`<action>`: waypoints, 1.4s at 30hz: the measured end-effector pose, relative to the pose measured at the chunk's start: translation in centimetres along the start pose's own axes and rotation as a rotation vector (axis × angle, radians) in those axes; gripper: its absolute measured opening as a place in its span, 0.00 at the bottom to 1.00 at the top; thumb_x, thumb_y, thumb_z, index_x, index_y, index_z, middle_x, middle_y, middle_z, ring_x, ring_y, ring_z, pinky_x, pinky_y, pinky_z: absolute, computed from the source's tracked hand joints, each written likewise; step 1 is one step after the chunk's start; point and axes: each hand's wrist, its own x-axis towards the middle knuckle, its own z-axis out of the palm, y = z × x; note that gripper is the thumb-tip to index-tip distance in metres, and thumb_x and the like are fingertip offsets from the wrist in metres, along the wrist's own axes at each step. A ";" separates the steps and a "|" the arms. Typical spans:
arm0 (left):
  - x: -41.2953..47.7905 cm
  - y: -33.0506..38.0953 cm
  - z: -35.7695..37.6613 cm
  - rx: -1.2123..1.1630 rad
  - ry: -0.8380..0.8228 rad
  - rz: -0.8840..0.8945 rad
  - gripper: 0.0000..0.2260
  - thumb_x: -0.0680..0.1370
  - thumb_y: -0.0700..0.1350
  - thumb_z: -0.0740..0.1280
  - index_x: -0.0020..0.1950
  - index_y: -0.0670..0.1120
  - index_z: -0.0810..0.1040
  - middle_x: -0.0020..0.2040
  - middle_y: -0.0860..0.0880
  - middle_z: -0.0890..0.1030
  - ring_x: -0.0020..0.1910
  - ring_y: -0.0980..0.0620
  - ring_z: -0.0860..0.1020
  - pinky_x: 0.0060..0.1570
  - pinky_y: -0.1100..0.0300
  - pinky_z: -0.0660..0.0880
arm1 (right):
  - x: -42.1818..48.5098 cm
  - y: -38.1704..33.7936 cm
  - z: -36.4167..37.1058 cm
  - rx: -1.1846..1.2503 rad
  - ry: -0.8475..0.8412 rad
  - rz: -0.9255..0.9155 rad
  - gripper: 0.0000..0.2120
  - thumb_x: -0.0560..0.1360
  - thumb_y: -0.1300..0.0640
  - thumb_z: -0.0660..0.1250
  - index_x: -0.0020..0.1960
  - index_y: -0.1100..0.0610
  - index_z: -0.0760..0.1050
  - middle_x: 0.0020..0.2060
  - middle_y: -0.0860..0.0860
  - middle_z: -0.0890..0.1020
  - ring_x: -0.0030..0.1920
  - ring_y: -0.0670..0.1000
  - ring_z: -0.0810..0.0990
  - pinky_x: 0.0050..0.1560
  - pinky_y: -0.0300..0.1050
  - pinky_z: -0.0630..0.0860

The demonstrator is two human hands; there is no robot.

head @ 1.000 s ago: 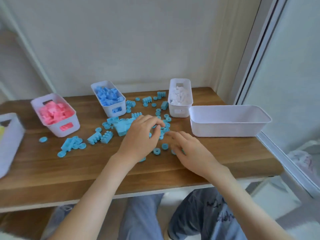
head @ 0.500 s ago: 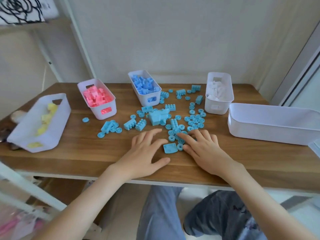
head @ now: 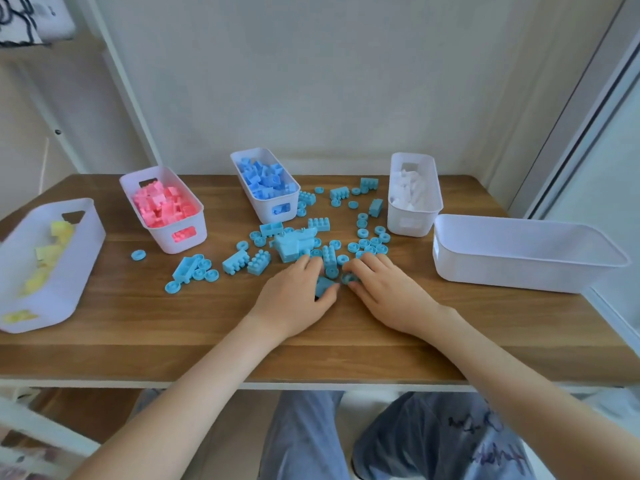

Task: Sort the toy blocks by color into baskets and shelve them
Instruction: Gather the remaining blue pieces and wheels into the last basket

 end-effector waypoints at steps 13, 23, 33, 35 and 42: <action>-0.1 0.9 -0.4 0.249 0.087 0.107 0.11 0.79 0.52 0.63 0.47 0.46 0.78 0.32 0.52 0.77 0.25 0.54 0.74 0.21 0.67 0.53 | 0.3 0.0 0.2 -0.152 0.137 0.134 0.15 0.81 0.45 0.53 0.55 0.56 0.69 0.34 0.47 0.78 0.32 0.47 0.77 0.24 0.36 0.62; 2.0 4.1 -0.5 0.327 0.050 -0.012 0.15 0.84 0.51 0.48 0.51 0.47 0.72 0.38 0.51 0.78 0.36 0.51 0.79 0.31 0.59 0.67 | -0.7 0.5 -0.1 -0.248 0.273 0.063 0.16 0.78 0.47 0.50 0.42 0.57 0.69 0.17 0.46 0.69 0.16 0.45 0.55 0.19 0.33 0.44; 4.4 7.8 0.0 0.025 0.006 -0.045 0.15 0.83 0.52 0.51 0.52 0.47 0.75 0.36 0.53 0.74 0.34 0.57 0.73 0.30 0.65 0.64 | -2.8 1.4 -2.9 0.207 0.356 0.301 0.24 0.79 0.44 0.41 0.61 0.55 0.66 0.39 0.53 0.82 0.35 0.51 0.81 0.37 0.48 0.79; 4.4 8.5 0.1 -0.016 0.033 -0.024 0.16 0.83 0.52 0.52 0.49 0.45 0.75 0.33 0.52 0.74 0.31 0.55 0.73 0.28 0.63 0.63 | -3.2 1.9 -4.2 0.391 0.439 0.348 0.23 0.78 0.44 0.42 0.59 0.56 0.68 0.41 0.52 0.82 0.38 0.51 0.81 0.40 0.49 0.80; 9.1 13.0 -1.6 0.034 0.191 0.099 0.16 0.84 0.50 0.51 0.51 0.44 0.76 0.32 0.49 0.74 0.29 0.50 0.73 0.25 0.59 0.62 | -4.3 7.7 -10.1 0.523 0.907 0.440 0.13 0.83 0.52 0.47 0.47 0.54 0.68 0.28 0.44 0.71 0.28 0.45 0.72 0.33 0.49 0.71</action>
